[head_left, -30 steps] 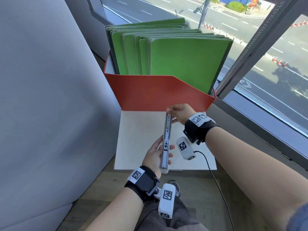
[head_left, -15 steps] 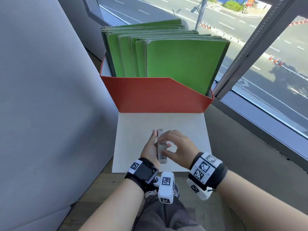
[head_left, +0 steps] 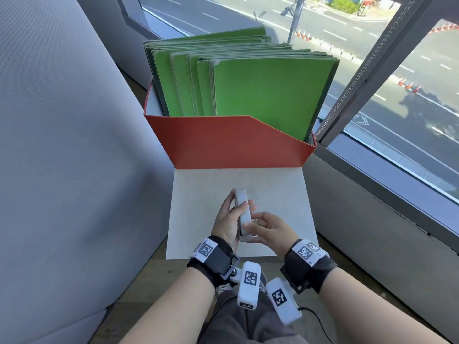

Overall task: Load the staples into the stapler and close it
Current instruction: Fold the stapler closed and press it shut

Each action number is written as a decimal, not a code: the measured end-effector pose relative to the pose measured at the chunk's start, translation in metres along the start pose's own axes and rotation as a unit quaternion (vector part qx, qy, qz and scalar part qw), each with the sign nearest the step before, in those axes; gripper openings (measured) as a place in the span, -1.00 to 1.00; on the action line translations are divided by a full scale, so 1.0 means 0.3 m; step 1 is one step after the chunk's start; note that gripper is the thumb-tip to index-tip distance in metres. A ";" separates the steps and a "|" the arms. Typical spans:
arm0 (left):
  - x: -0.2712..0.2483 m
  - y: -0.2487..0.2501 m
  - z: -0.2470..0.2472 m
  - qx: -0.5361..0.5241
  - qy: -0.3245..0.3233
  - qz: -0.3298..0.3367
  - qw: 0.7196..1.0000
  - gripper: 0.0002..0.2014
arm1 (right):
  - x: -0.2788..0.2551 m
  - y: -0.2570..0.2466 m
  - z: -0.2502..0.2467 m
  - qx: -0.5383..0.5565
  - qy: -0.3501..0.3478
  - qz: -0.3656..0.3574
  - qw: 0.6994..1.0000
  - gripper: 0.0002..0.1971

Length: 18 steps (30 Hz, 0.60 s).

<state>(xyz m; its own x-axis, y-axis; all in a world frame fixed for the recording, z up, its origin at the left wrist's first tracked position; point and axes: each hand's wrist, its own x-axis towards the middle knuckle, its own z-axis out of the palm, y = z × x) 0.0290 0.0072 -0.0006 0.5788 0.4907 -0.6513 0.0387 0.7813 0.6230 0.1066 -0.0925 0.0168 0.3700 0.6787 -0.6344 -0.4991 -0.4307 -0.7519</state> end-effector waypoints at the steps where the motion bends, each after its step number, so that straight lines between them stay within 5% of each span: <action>1: 0.002 0.000 -0.002 0.001 0.003 0.003 1.000 -0.48 | 0.005 -0.002 0.001 0.010 -0.005 -0.003 1.000 -0.73; 15: 0.026 0.009 -0.037 0.061 0.011 -0.005 0.998 -0.55 | 0.032 0.002 0.029 -0.012 -0.008 0.000 1.000 -0.81; 18: 0.033 0.020 -0.040 0.138 0.015 0.008 0.990 -0.60 | 0.041 -0.006 0.034 -0.020 -0.004 0.004 1.000 -0.66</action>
<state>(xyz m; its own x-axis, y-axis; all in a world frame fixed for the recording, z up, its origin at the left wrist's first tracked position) 0.0252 0.0214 -0.0085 0.5570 0.5160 -0.6507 0.2534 0.6406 0.7249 0.1040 -0.0773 0.0122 0.3601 0.6793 -0.6394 -0.4701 -0.4599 -0.7533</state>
